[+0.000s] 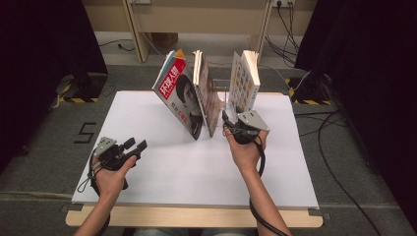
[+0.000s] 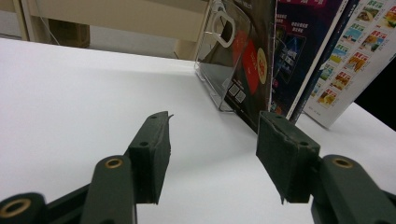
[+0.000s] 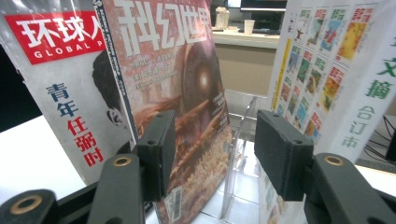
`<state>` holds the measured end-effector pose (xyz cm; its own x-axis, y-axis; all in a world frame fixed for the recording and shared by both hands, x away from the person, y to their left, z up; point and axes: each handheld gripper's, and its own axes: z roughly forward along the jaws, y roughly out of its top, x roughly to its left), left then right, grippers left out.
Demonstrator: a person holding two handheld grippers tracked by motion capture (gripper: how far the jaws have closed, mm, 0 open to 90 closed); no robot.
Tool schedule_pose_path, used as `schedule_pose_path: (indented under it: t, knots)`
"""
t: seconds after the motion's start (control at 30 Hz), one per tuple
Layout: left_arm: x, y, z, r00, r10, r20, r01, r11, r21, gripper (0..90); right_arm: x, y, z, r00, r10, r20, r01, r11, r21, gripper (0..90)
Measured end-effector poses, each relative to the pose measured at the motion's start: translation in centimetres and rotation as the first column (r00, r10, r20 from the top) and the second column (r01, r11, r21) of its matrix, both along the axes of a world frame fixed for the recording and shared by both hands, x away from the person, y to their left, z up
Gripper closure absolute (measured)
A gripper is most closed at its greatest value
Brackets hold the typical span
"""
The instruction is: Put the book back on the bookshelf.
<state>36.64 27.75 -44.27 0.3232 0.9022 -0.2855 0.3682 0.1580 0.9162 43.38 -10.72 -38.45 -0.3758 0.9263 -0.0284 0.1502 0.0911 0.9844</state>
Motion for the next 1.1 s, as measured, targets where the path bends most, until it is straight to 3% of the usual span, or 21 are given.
schedule_pose_path:
  t: [1.1]
  knots:
    - [0.0, -0.1, 0.0, 1.0000, 0.001, 0.000, -0.001, 1.0000, 0.000, 44.0, -1.9, -3.4, -1.5, 0.9989, -0.046, -0.008, 0.045, 0.998, -0.040, 48.7]
